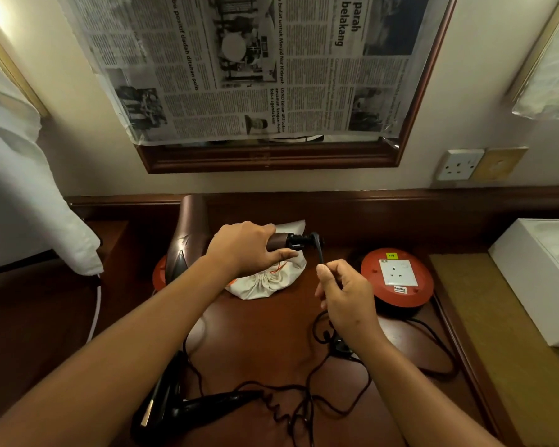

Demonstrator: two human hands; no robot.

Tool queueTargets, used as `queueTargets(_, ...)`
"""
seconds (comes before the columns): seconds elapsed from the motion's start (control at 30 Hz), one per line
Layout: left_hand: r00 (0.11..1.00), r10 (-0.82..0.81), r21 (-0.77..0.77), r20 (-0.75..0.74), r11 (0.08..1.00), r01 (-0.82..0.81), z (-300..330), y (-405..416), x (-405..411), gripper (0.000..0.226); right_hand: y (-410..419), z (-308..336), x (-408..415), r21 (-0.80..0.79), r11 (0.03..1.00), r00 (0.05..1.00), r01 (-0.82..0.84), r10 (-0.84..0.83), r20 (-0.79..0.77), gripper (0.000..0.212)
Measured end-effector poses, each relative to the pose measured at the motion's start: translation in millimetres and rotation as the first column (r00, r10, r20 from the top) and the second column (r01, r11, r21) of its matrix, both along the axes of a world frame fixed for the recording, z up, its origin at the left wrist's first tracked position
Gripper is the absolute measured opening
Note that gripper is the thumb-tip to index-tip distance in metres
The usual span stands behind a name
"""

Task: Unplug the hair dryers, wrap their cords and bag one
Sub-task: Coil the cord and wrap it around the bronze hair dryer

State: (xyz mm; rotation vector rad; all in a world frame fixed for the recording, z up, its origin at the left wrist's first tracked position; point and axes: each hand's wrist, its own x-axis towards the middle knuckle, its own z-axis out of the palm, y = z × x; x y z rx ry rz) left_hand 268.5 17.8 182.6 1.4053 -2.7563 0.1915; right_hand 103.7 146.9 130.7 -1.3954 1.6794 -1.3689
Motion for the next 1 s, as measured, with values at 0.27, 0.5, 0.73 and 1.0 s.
queueTargets(0.27,0.999,-0.011,-0.012,-0.031,1.0,0.01,5,1,-3,0.059,1,0,3,-0.04,0.996,0.996,-0.076,0.077,0.048,0.044)
queueTargets(0.5,0.996,-0.027,-0.009,-0.083,1.0,0.026,5,3,0,0.061,3,-4,1,0.023,0.983,0.973,-0.181,0.175,0.151,0.03)
queueTargets(0.73,0.987,-0.085,-0.018,-0.139,0.996,0.083,6,9,3,0.07,-8,-7,-14,0.179,0.931,0.86,-0.319,0.204,0.468,0.026)
queueTargets(1.0,0.96,-0.146,0.063,-0.24,0.984,0.166,18,11,4,0.069,-32,0,-33,0.209,0.842,0.76,-0.498,0.308,0.572,0.032)
